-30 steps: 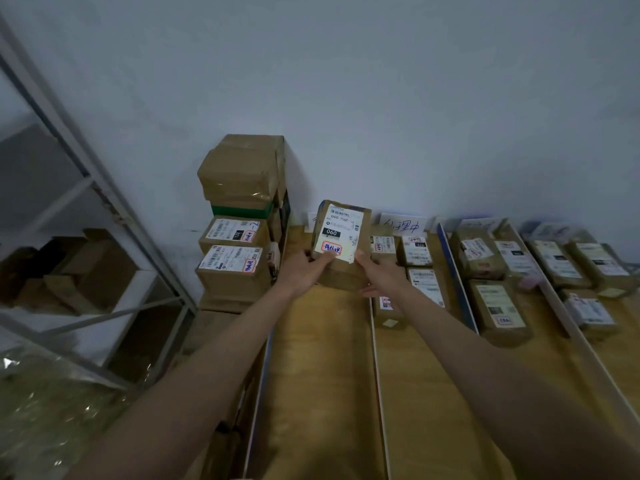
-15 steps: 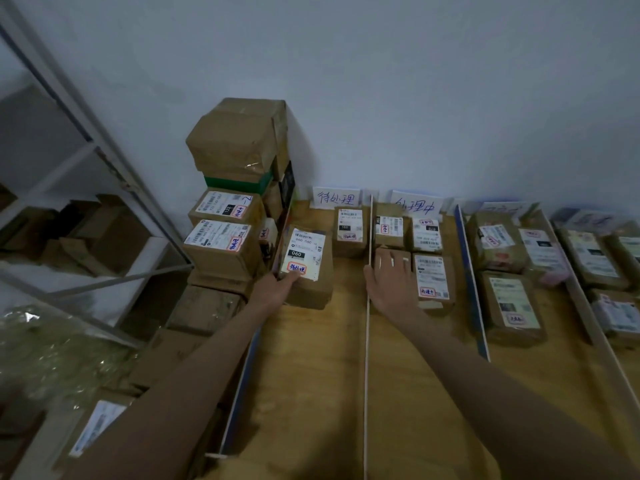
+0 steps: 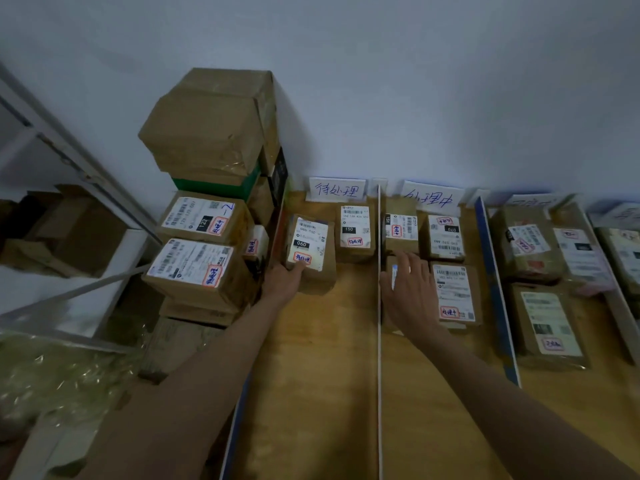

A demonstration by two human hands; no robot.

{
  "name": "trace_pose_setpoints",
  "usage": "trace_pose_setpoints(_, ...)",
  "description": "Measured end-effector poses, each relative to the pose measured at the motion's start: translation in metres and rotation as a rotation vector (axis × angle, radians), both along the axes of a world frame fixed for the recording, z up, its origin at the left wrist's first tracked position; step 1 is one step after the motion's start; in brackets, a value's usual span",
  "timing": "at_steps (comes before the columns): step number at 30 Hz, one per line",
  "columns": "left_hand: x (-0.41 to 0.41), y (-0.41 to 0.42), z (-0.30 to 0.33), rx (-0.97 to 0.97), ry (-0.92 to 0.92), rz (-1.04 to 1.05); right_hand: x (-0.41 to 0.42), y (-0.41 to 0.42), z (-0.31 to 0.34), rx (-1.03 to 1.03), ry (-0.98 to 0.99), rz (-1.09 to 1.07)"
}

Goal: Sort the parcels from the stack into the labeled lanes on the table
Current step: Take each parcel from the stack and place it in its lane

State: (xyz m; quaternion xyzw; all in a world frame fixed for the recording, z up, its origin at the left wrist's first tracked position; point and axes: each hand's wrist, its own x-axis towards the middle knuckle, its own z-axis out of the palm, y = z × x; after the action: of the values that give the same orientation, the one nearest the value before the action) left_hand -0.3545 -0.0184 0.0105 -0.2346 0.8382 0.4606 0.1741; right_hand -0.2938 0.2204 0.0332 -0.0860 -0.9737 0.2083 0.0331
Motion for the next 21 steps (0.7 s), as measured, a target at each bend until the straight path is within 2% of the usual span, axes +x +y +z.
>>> trace_pose_setpoints(7,-0.059,0.014,-0.029,-0.028,0.021,0.048,-0.03,0.006,-0.02,0.03,-0.011,-0.005)
trace_pose_setpoints(16,-0.095,0.015,-0.05,-0.069,0.01,-0.04,-0.039,0.014,-0.034,0.039,-0.053,-0.004)
trace_pose_setpoints(21,-0.084,0.017,-0.051,-0.205,0.147,-0.093,-0.043,0.018,-0.034,0.071,-0.048,0.006)
